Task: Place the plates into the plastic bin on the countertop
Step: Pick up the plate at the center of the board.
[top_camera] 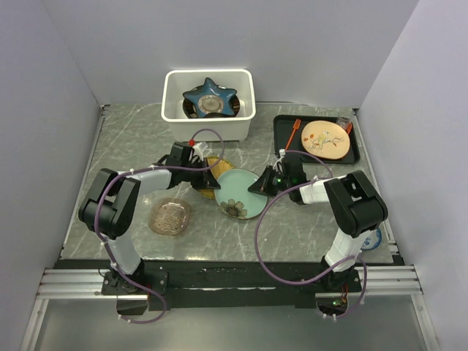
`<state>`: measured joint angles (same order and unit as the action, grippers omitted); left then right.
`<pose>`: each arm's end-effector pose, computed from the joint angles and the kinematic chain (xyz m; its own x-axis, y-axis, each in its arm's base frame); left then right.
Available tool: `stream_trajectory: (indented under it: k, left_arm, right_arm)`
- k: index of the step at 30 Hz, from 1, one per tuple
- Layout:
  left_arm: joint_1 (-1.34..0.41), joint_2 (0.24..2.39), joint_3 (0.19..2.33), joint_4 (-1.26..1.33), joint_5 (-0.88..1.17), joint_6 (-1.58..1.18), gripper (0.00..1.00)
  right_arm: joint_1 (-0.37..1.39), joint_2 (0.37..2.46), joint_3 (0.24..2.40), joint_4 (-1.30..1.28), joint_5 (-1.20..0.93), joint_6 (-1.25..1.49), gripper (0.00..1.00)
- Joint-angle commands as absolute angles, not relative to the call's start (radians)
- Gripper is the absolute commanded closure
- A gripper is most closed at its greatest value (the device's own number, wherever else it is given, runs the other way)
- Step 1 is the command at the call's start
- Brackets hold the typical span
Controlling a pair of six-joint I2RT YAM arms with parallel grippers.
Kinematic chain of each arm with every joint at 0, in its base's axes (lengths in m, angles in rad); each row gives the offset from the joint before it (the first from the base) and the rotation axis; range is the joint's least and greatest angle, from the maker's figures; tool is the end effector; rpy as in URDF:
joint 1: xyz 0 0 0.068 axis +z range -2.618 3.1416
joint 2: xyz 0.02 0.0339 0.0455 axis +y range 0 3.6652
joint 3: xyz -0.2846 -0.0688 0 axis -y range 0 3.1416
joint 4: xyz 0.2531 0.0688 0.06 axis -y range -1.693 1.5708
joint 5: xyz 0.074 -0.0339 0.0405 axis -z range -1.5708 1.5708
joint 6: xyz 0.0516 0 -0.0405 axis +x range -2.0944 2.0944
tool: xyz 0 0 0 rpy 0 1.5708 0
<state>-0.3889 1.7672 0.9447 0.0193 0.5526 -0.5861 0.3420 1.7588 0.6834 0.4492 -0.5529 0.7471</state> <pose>0.3354 -0.1667 0.1631 -0.9198 -0.1319 -0.3696 0.1816 0.6919 -0.6988 0.3130 0.1402 0.1298 -0.8714 0.3036 -0.3853 -0.1283 0.6171 0.7764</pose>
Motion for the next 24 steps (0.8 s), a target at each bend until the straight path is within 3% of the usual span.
stream_trajectory:
  k: [1, 2, 6, 9, 16, 24]
  left_arm:
    - [-0.387, 1.737, 0.985, 0.011, 0.528, -0.583, 0.99]
    - [-0.387, 1.733, 0.986, 0.006, 0.526, -0.584, 0.99]
    - [-0.387, 1.709, 1.005, 0.002, 0.517, -0.586, 0.99]
    - [-0.387, 1.687, 1.022, -0.041, 0.509, -0.586, 0.99]
    - [-0.384, 1.641, 1.042, -0.064, 0.511, -0.594, 0.99]
    - [-0.351, 1.574, 1.040, -0.068, 0.543, -0.612, 0.99]
  right_arm:
    - [0.336, 1.720, 0.687, 0.466, -0.569, 0.749, 0.89]
    - [0.336, 1.709, 0.686, 0.465, -0.569, 0.749, 0.87]
    - [0.333, 1.632, 0.681, 0.446, -0.568, 0.758, 0.62]
    - [0.325, 1.562, 0.669, 0.442, -0.558, 0.765, 0.49]
    - [0.307, 1.408, 0.635, 0.387, -0.477, 0.747, 0.35]
    - [0.268, 1.379, 0.591, 0.390, -0.477, 0.745, 0.30]
